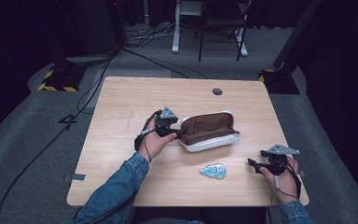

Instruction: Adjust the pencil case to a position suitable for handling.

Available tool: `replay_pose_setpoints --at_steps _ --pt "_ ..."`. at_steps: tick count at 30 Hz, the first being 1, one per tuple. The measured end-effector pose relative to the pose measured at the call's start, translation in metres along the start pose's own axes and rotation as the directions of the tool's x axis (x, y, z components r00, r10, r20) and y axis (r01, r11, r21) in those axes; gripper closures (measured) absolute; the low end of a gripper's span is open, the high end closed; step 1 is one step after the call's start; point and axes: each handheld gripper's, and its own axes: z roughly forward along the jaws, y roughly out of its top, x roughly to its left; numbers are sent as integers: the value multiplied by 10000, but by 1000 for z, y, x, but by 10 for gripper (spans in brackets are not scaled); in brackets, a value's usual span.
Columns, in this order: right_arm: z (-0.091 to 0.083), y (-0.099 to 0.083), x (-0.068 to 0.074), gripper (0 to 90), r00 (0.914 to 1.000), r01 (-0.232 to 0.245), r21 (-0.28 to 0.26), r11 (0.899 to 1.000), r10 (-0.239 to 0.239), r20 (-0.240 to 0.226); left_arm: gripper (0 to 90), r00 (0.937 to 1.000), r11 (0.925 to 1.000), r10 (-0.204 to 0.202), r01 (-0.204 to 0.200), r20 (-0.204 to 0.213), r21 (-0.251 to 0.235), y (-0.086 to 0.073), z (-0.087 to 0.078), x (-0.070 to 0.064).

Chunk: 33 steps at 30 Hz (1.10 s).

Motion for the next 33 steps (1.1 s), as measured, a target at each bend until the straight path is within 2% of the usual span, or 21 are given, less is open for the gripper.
replay_pose_setpoints --at_steps 5,8,10,11,13,15,18,22,26,28,33 --pt "-2 -2 1 280 10000 29 -7 10000 -29 -9 406 10000 10000 -6 6 85 -30 1 12 4" --pt "-4 -4 2 280 10000 -22 4 10000 22 16 439 9995 10000 68 -67 316 -18 4 20 5" --pt "-5 -4 3 280 10000 3 2 10000 -3 19 539 9985 9994 339 -341 438 50 5 24 3" --pt "-5 -5 3 280 10000 -42 9 10000 42 24 622 9972 9980 617 -621 415 89 5 25 3" --pt "-5 -5 3 280 10000 -12 -4 10000 12 24 746 9953 9956 928 -930 291 73 5 23 2" --pt "-6 -5 3 280 10000 -39 13 10000 39 20 793 9933 9941 1081 -1084 398 58 4 20 1" --pt "-5 -5 3 280 10000 -51 -12 10000 51 28 813 9922 9929 1190 -1192 361 34 3 14 -1" --pt "-5 -4 4 298 10000 -19 -6 10000 19 -7 817 9935 9944 1048 -1052 443 62 -2 4 -2" --pt "-4 -2 7 343 9995 60 -27 10000 -61 -307 816 9954 9958 891 -896 339 158 -10 -12 0" --pt "-3 0 9 349 9980 117 4 9999 -117 -616 816 9965 9966 790 -796 265 225 -14 -22 1" --pt "-4 13 20 332 9924 628 -272 9977 -653 -1040 815 9985 9984 503 -508 203 249 -30 -47 3"
